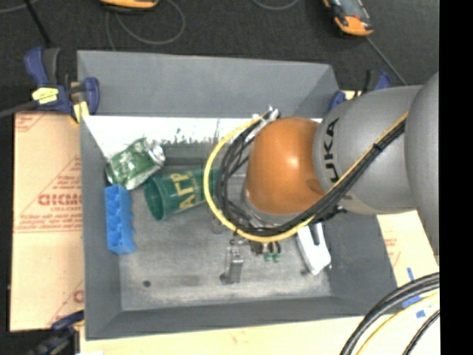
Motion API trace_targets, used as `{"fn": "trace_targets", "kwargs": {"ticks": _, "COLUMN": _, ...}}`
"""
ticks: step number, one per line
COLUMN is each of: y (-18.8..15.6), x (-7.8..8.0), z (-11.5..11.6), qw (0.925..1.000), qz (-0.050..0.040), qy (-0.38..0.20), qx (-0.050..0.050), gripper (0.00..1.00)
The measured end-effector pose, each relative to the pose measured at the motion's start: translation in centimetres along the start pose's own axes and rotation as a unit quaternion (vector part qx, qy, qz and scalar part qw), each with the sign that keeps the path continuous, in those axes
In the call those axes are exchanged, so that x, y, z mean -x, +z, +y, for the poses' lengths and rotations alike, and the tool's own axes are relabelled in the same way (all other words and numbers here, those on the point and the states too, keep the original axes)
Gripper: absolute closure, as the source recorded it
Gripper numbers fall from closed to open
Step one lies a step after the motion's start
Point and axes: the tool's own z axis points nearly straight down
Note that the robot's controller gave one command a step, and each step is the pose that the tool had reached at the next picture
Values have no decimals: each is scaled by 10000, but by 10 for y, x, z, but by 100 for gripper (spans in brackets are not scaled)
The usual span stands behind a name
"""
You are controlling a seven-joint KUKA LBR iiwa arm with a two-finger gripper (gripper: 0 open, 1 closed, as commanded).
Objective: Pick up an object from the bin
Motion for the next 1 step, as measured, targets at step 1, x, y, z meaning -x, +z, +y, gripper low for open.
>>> {"fn": "trace_targets", "kwargs": {"ticks": 1, "y": -4, "x": 2, "z": 0, "qw": 10000, "qz": -39, "qy": 11, "qx": 4, "gripper": 0}}
